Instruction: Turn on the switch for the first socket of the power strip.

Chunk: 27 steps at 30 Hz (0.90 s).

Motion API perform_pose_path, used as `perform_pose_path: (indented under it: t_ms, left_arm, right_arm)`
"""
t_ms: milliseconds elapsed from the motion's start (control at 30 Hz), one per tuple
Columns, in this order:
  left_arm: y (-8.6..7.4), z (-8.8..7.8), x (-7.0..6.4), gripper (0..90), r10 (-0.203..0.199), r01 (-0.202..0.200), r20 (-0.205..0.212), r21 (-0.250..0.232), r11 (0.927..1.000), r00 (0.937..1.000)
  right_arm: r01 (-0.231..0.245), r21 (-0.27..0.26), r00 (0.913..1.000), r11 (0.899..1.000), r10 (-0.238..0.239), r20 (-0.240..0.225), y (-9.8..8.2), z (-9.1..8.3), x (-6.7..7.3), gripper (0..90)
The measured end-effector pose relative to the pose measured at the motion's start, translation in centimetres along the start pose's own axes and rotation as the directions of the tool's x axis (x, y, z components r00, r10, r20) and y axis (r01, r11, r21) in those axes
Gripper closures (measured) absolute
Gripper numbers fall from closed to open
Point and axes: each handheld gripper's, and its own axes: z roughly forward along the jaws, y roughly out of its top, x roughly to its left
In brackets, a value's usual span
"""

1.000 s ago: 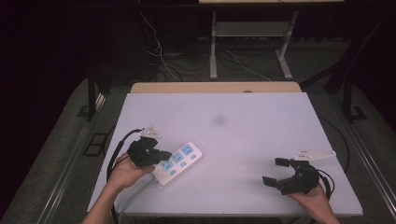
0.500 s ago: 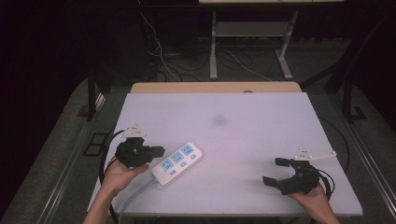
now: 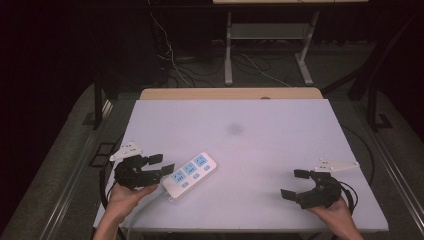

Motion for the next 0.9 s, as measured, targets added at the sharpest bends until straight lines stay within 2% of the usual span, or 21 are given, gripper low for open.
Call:
perform_pose_path:
  t_ms: [33,100,267,300,533,900]
  left_arm:
    - [-0.4,-0.2,-0.1,30.4,-0.013,0.012,-0.011,-0.023,0.9997,0.9999]
    - [-0.8,-0.4,-0.2,21.2,-0.017,0.017,-0.007,-0.033,0.9993,0.9998]
    - [-1.6,-0.2,-0.4,0.0,-0.023,0.023,0.000,-0.010,0.9997,0.9997]
    - [-2.0,0.1,-0.6,0.0,-0.031,0.031,0.007,-0.005,0.9995,0.9995]
    - [-3.5,1.0,-1.2,0.0,-0.007,0.006,0.033,0.026,0.9996,0.9994]
    - [-5.4,2.1,-1.6,0.0,0.002,-0.005,0.039,0.072,0.9974,0.9992]
  right_arm:
    - [0.000,0.000,1.0000,1.000,0.000,-0.001,0.0,0.0,0.0,0.0]
    - [0.001,0.001,1.0000,1.000,-0.001,-0.001,0.0,0.0,0.0,0.0]
    - [0.001,0.002,1.0000,1.000,-0.001,-0.003,0.0,0.1,0.1,0.0]
    - [0.002,0.002,1.0000,1.000,-0.002,-0.003,0.0,0.1,0.1,0.0]
    - [0.004,0.003,1.0000,1.000,-0.004,-0.004,0.0,0.1,0.1,0.0]
    - [0.002,0.006,1.0000,1.000,-0.002,-0.004,0.0,0.1,0.1,0.0]
